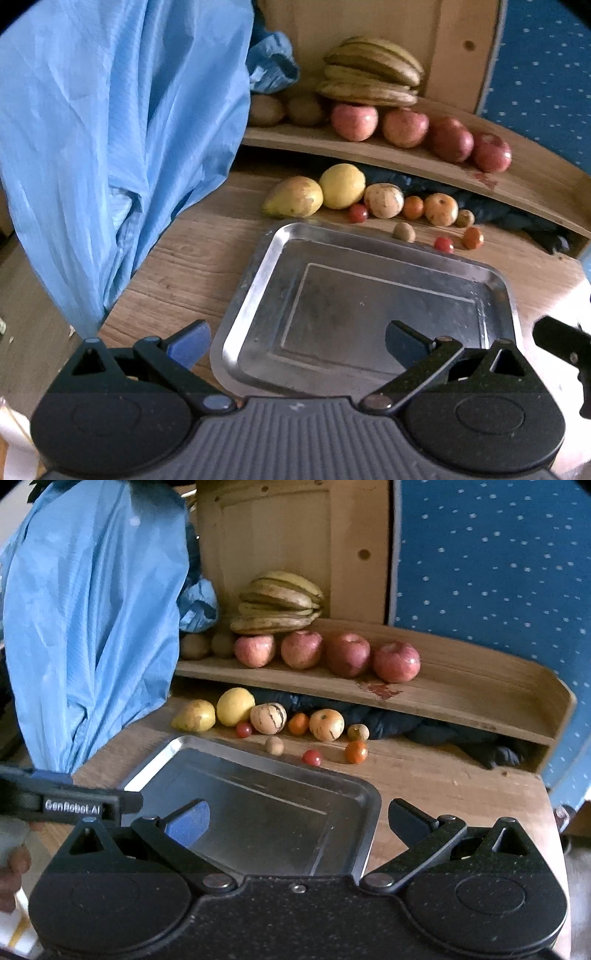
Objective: Organize fruits
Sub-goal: 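Move both open tools past the tray toward the fruit row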
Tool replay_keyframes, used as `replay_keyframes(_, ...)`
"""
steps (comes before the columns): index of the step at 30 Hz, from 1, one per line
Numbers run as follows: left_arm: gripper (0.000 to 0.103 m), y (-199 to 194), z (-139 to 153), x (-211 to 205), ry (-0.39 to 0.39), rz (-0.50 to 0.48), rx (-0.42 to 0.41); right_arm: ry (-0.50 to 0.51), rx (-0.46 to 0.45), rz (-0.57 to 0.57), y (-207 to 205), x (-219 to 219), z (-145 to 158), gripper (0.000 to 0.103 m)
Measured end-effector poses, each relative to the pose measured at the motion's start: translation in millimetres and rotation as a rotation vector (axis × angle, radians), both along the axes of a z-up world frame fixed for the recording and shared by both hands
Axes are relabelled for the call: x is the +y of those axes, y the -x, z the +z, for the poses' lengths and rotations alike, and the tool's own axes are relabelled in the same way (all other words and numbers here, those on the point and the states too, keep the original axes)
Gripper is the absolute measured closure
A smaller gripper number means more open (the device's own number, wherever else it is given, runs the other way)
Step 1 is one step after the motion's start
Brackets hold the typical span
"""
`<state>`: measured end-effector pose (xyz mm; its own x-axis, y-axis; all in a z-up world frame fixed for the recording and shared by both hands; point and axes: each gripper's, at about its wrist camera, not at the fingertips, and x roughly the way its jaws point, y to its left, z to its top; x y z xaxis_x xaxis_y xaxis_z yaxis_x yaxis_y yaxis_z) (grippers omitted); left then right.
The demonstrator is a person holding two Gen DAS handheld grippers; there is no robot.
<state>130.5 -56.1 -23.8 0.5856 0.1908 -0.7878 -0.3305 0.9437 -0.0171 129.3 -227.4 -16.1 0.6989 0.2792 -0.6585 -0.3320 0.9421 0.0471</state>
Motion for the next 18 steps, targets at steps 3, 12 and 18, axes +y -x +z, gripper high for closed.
replay_keyframes(3,0.000,-11,-3,0,-0.008,0.031,0.032,-0.012,0.031,0.054,-11,-6,-4,0.000)
replay_keyframes(12,0.000,-35,11,14,-0.065,0.040,0.081,-0.056,0.055,0.147,-29,1,-11,0.000)
replay_keyframes(18,0.000,-62,14,32,-0.085,-0.014,0.090,-0.065,0.080,0.123,-44,18,-15,0.000)
